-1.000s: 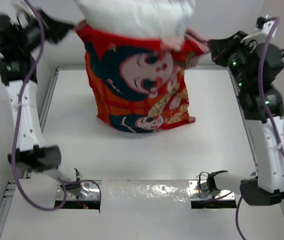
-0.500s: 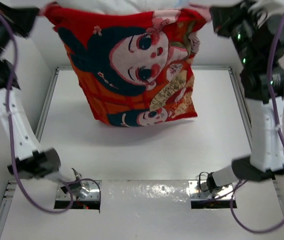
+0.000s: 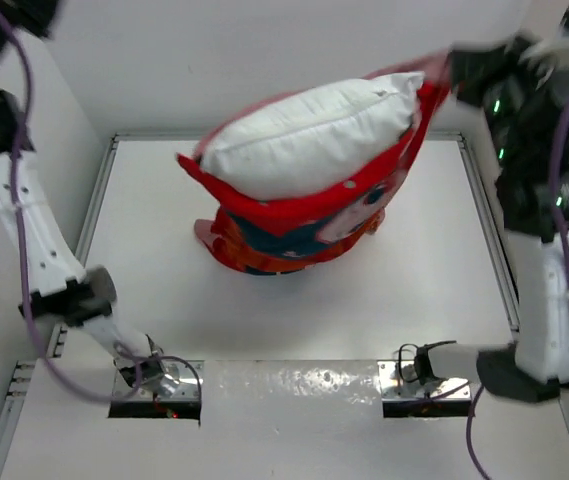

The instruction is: Put the pillow into the pillowcase

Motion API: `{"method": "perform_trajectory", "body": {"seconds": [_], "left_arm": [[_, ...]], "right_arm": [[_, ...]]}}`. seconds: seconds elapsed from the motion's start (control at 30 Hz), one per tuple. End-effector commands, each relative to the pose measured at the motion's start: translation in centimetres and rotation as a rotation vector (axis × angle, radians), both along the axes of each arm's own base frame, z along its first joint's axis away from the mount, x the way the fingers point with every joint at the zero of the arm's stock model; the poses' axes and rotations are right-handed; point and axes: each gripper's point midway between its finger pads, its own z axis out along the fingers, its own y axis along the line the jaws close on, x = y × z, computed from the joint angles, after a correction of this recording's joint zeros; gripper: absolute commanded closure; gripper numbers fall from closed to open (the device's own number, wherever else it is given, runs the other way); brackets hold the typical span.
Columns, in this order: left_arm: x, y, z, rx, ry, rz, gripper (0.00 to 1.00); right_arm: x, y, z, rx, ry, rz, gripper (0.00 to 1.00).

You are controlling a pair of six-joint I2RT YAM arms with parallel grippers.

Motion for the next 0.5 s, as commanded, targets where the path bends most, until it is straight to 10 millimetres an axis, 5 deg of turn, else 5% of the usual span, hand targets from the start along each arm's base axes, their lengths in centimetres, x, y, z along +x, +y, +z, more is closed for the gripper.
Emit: {"method": "perform_trajectory", "body": {"seconds": [0.0, 0.03, 0.07, 0.1, 0.13, 0.17, 0.2, 0.27, 0.3, 0.33, 0.4, 0.43, 0.47], "left_arm": [[-7.3, 4.1, 11.4, 0.021, -0.396, 0.095, 1.0], [-6.8, 4.3, 10.9, 0.037, -0.393, 0.081, 1.0], [-8.9, 0.4, 10.1, 0.11, -0.35, 0.024, 1.0], [-1.7, 0.3, 2.3, 0.114, -0.16, -0.032, 1.0], [-1.9, -2.0, -0.9, 0.164, -0.118, -0.1, 1.0], [-4.0, -4.1, -2.0, 0.276, -0.175, -0.109, 1.0], [-3.1, -6.6, -6.4, 0.251, 0.001, -0.209, 1.0], [-1.6, -7.7, -8.7, 0.262, 0.103, -0.23, 1.0], [-1.7, -8.2, -9.2, 0.262, 0.137, -0.25, 1.0], [-1.0, -8.4, -9.9, 0.259, 0.16, -0.274, 0.78], [-0.6, -8.6, -10.1, 0.249, 0.173, -0.289, 0.74], [-0.3, -8.7, -10.3, 0.245, 0.179, -0.3, 0.7], [-0.3, -8.7, -10.2, 0.243, 0.176, -0.31, 0.67]], "right_arm": [[-2.3, -0.5, 18.6, 0.045, -0.476, -0.013, 1.0], [-6.6, -1.5, 22.7, 0.079, -0.599, -0.02, 1.0], [-5.1, -0.8, 21.3, 0.108, -0.541, 0.01, 1.0], [-8.5, 0.1, 22.1, 0.125, -0.586, 0.102, 1.0], [-1.1, 2.6, 13.7, 0.138, -0.381, 0.159, 1.0], [-2.0, 3.2, 14.4, 0.268, -0.495, 0.226, 1.0], [-0.4, 5.0, 11.6, 0.301, -0.419, 0.261, 1.0], [1.3, 6.9, 11.9, 0.236, -0.39, 0.225, 1.0], [1.7, 9.9, 11.7, 0.227, -0.358, 0.276, 1.0], [3.1, 11.9, 13.2, 0.232, -0.387, 0.311, 1.0], [4.5, 15.1, 13.9, 0.23, -0.385, 0.357, 1.0], [3.5, 14.8, 16.7, 0.261, -0.455, 0.362, 1.0], [6.4, 17.0, 14.4, 0.265, -0.405, 0.387, 1.0]]}}
